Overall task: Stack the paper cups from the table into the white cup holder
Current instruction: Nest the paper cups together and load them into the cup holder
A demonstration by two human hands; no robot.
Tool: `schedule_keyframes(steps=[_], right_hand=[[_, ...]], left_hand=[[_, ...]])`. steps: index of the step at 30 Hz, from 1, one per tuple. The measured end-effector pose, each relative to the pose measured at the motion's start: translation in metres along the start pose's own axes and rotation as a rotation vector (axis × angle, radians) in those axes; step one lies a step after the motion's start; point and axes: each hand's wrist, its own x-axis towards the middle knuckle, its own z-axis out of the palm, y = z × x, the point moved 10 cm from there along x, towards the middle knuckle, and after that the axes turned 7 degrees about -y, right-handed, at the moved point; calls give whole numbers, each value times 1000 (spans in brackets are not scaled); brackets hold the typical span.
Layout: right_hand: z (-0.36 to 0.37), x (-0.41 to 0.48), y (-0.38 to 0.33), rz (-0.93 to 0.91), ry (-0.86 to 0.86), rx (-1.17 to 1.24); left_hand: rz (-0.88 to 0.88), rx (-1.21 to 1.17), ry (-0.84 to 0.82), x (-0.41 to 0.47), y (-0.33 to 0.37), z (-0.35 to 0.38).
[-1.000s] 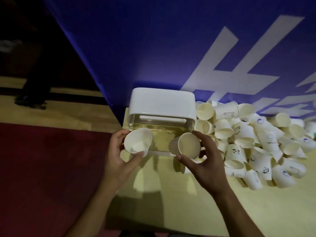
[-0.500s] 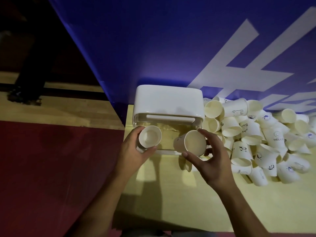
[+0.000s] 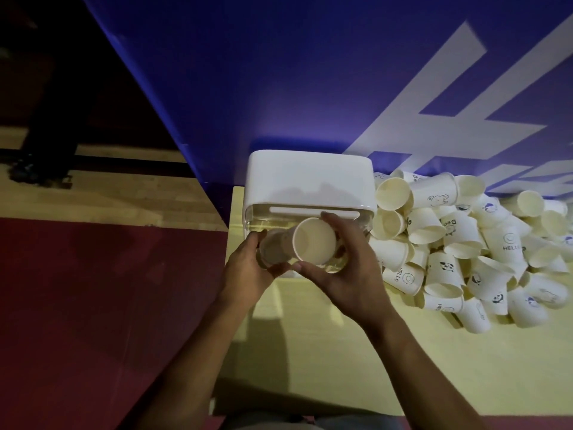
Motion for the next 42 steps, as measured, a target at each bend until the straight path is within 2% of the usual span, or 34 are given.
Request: schedule_keyframes(steps=[6, 9, 12, 16, 21, 32, 38, 42], right_hand=[[36, 9, 1, -23, -89, -36], [48, 10, 7, -33, -107, -77], [57, 12, 10, -49, -109, -114], [71, 18, 19, -41, -129, -157], [94, 22, 42, 42, -209, -163], [97, 19, 59, 140, -176, -63], [105, -11, 102, 340, -287, -206], [116, -11, 107, 321, -310, -225]], left_hand=[[68, -132, -45, -9, -2, 0], [35, -223, -61, -16, -18, 0], [-35, -467, 21, -18, -24, -5], [-57, -606, 69, -14, -18, -5], [-85, -542, -1, -7, -17, 7], [-72, -411, -28, -4, -18, 5], [-68, -223, -187, -5, -23, -1], [-49, -177, -294, 3, -30, 8]])
